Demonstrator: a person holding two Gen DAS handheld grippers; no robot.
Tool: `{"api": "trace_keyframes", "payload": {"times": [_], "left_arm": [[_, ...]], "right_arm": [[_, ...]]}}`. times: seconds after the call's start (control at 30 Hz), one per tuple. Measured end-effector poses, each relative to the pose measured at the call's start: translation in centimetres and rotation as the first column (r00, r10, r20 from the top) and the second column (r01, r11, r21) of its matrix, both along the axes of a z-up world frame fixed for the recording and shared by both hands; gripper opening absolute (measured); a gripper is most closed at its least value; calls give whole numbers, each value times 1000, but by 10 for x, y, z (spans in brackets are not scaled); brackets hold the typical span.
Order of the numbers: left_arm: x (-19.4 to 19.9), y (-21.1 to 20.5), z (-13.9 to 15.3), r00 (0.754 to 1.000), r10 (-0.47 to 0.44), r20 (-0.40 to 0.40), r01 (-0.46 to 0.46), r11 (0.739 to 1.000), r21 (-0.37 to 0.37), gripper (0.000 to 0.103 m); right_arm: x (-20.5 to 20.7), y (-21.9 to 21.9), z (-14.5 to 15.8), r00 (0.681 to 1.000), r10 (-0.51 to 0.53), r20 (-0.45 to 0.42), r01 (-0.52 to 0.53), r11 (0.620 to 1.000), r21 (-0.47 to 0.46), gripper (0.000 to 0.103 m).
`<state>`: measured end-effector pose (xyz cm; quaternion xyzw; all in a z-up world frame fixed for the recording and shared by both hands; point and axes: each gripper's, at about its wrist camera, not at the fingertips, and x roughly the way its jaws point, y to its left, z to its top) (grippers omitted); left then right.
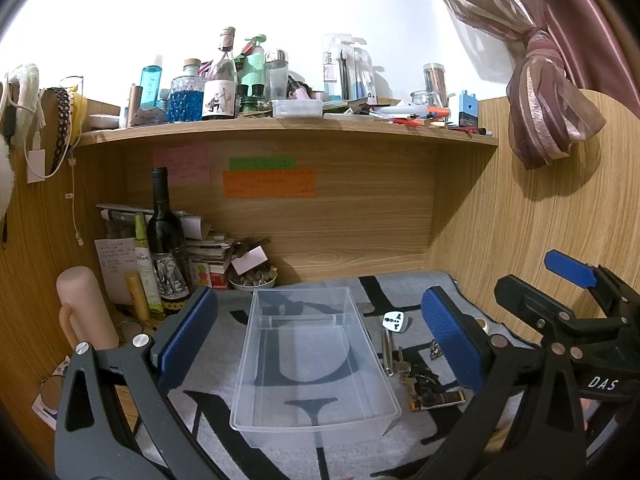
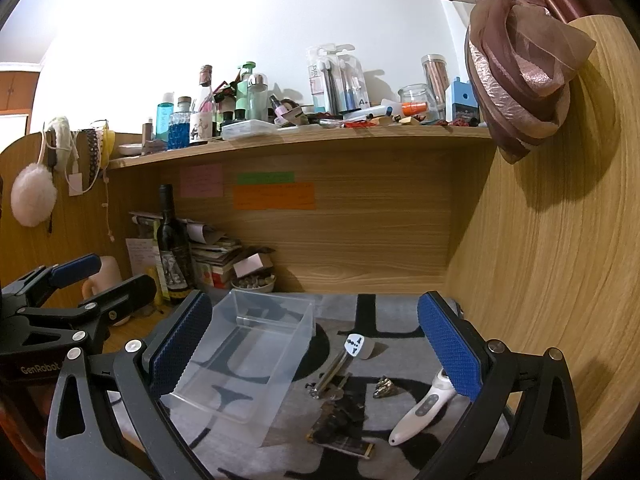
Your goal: Organize rigid objects
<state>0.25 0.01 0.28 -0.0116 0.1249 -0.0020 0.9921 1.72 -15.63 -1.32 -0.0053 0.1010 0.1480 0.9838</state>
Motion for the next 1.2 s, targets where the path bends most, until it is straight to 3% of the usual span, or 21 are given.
{"api": "trace_keyframes", "payload": {"times": [0.83,1.13,1.2], "left_arm": [[-1,-1,1,1000,-1,2,1,1000,3,103],[16,4,-2,999,-35,-32,34,999,-15,103],[21,7,-4,999,-29,-40,28,1000,-12,98]], "right_arm": [[1,2,1,1000,-1,-1,1,1000,1,103],[11,-3,-4,1000,-3,-19,3,1000,6,103],[16,-4,-6,1000,-8,-27,8,1000,6,103]]}}
